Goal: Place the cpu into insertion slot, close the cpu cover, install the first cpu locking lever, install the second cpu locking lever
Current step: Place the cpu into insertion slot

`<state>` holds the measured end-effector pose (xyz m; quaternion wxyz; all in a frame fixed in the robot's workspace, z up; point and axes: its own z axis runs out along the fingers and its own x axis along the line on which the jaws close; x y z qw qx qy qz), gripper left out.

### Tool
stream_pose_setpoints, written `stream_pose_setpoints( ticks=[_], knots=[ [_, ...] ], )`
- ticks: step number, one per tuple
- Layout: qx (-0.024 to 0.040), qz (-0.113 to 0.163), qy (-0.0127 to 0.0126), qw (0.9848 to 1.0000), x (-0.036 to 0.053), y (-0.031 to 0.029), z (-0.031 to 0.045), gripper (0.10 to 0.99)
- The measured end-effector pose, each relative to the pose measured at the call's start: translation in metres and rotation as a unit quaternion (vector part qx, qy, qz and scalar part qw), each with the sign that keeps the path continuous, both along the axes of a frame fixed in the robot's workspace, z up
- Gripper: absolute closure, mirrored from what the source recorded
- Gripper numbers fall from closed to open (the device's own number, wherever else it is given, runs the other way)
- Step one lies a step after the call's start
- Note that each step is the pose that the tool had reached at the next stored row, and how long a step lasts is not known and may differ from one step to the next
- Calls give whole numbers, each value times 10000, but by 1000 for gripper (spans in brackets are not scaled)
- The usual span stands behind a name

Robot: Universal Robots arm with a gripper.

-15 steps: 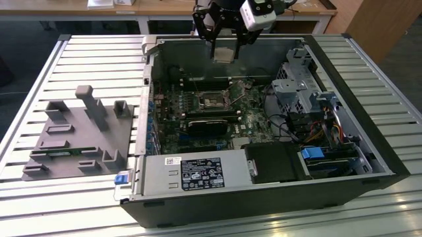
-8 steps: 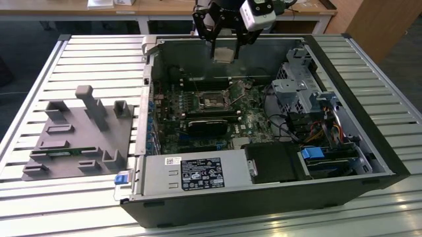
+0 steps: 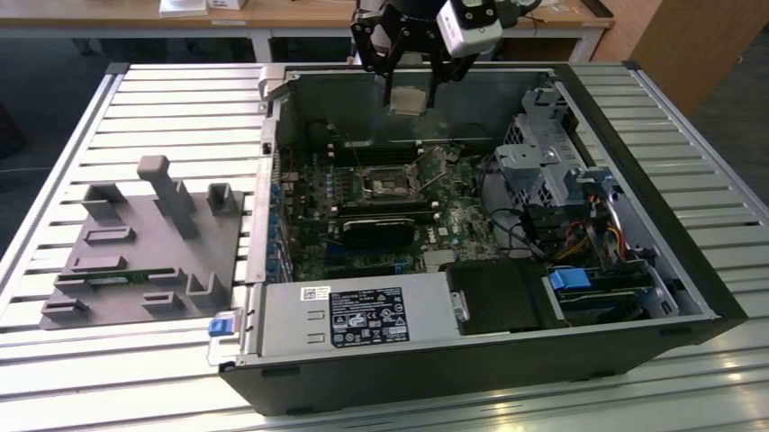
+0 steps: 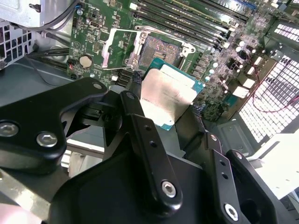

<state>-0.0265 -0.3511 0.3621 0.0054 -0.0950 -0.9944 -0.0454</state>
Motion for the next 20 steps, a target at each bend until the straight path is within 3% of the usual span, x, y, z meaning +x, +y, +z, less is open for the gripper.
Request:
stream_pose_setpoints(
  ticks=[20],
  knots=[
    [0,-75,0,10000,0,0,-6,549]
  ],
)
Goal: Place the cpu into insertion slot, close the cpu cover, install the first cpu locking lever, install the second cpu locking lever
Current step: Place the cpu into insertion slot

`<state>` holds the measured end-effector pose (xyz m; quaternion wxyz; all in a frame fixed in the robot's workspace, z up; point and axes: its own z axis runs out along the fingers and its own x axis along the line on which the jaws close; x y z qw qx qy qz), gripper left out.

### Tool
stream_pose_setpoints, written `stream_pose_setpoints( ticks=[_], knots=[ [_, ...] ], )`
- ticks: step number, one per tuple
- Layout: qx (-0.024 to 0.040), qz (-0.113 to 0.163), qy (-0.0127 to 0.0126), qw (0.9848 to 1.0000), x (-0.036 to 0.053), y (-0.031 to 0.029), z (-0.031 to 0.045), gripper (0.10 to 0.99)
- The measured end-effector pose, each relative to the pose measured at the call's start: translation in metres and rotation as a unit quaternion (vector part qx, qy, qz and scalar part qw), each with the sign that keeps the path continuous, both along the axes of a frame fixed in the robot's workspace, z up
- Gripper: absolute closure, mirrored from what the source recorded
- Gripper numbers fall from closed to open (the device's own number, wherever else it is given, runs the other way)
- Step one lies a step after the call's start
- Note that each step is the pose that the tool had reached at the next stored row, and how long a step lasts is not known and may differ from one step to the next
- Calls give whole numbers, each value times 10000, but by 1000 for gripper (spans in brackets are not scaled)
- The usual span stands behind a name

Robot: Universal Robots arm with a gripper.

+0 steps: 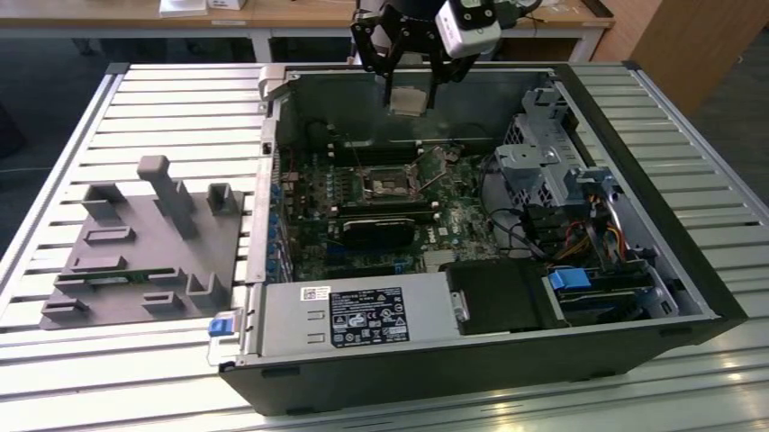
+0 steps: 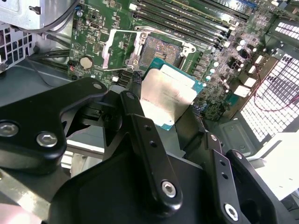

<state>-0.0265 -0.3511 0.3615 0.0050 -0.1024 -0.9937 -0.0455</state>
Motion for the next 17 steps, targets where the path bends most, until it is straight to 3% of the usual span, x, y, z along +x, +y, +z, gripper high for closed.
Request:
stream_pose_setpoints(
  ticks=[6,11,17],
  knots=[
    [0,-58,0,10000,0,0,-4,549],
    [0,-267,0,9996,0,0,-13,549],
    [0,-647,0,9979,0,2,-28,549]
  ],
)
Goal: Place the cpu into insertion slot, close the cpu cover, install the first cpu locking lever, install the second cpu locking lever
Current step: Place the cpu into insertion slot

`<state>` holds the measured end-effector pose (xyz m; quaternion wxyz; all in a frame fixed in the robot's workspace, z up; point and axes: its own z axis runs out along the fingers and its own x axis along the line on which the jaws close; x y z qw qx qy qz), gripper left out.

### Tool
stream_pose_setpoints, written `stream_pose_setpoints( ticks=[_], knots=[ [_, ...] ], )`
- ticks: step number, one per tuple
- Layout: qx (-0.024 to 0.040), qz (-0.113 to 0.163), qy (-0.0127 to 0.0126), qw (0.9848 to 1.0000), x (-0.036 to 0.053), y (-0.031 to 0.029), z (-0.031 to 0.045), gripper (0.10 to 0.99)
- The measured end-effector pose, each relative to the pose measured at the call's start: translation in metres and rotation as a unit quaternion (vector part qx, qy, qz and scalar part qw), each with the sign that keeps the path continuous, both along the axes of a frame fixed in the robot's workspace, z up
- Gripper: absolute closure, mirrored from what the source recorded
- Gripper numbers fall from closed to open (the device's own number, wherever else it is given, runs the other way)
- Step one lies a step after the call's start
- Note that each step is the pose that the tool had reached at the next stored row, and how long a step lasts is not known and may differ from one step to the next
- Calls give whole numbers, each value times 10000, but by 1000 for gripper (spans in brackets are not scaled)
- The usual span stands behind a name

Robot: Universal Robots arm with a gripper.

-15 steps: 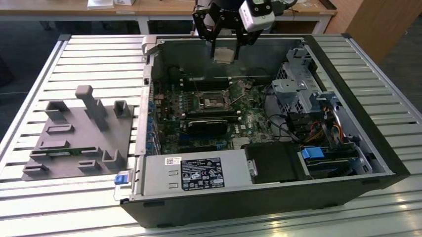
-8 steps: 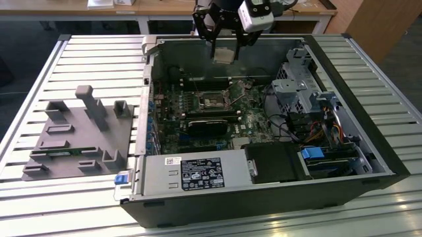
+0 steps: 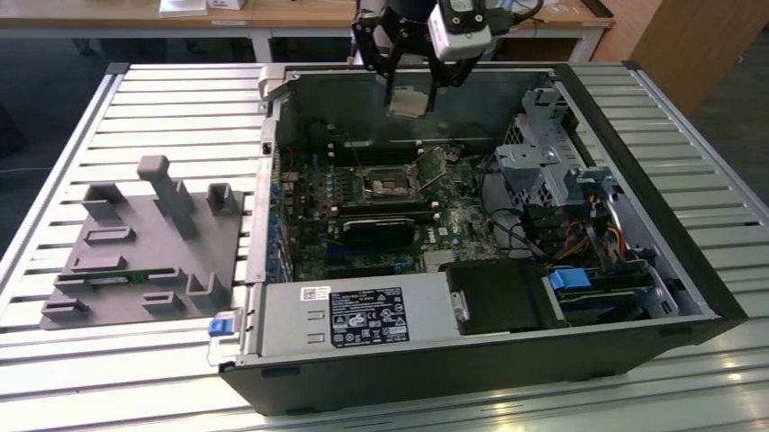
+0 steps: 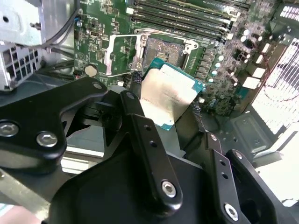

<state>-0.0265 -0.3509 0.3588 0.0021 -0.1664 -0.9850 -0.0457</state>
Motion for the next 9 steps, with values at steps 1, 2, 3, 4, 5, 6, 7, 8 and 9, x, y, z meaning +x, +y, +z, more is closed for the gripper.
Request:
stream_pose_setpoints(
  ticks=[1,2,3,4,5,6,7,8,9],
  knots=[
    [0,-75,0,10000,0,0,-2,549],
    [0,-152,0,9999,0,0,-4,549],
    [0,-230,0,9997,0,0,-7,549],
    [0,-310,0,9995,0,0,-9,549],
    [0,-386,0,9993,0,0,-10,549],
    [0,-460,0,9989,0,0,-12,549],
    [0,-532,0,9986,0,0,-13,549],
    [0,-601,0,9982,0,0,-15,549],
    [0,-670,0,9978,0,0,-16,549]
  ],
)
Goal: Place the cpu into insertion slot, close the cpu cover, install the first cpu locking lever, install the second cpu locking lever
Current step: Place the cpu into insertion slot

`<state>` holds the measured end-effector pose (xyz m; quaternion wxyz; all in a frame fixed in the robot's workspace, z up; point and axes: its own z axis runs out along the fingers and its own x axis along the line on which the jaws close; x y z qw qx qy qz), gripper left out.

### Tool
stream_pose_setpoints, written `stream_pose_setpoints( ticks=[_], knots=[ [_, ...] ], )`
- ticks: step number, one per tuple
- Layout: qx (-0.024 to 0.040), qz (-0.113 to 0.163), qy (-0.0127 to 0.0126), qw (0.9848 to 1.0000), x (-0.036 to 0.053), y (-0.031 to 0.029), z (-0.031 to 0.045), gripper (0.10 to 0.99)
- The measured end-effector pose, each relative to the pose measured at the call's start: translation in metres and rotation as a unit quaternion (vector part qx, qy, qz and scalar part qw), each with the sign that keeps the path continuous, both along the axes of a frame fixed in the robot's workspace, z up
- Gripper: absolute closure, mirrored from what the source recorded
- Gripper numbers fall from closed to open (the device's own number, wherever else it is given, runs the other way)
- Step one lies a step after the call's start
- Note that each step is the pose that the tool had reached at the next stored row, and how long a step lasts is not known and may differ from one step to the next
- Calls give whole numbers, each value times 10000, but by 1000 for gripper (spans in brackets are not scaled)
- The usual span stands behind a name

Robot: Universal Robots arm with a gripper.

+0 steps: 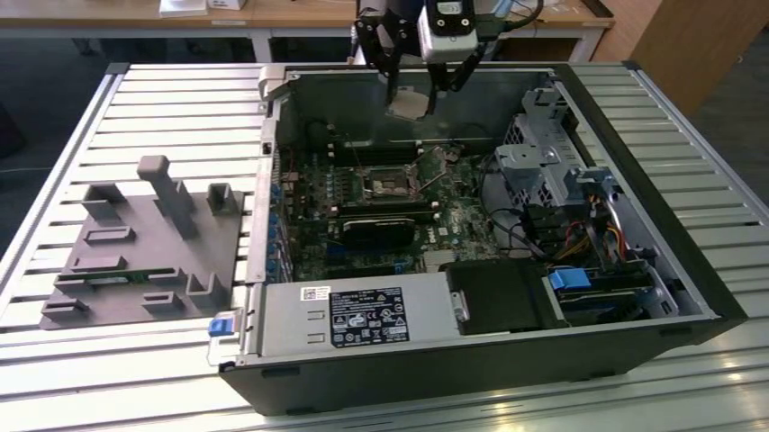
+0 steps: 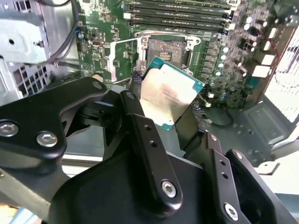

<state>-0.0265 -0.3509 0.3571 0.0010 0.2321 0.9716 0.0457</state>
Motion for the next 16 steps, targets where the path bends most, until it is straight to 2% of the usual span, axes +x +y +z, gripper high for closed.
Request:
stream_pose_setpoints(
  ticks=[8,16],
  knots=[
    [0,-492,0,9988,0,0,-10,549],
    [0,-907,0,9959,0,0,-20,549]
  ],
)
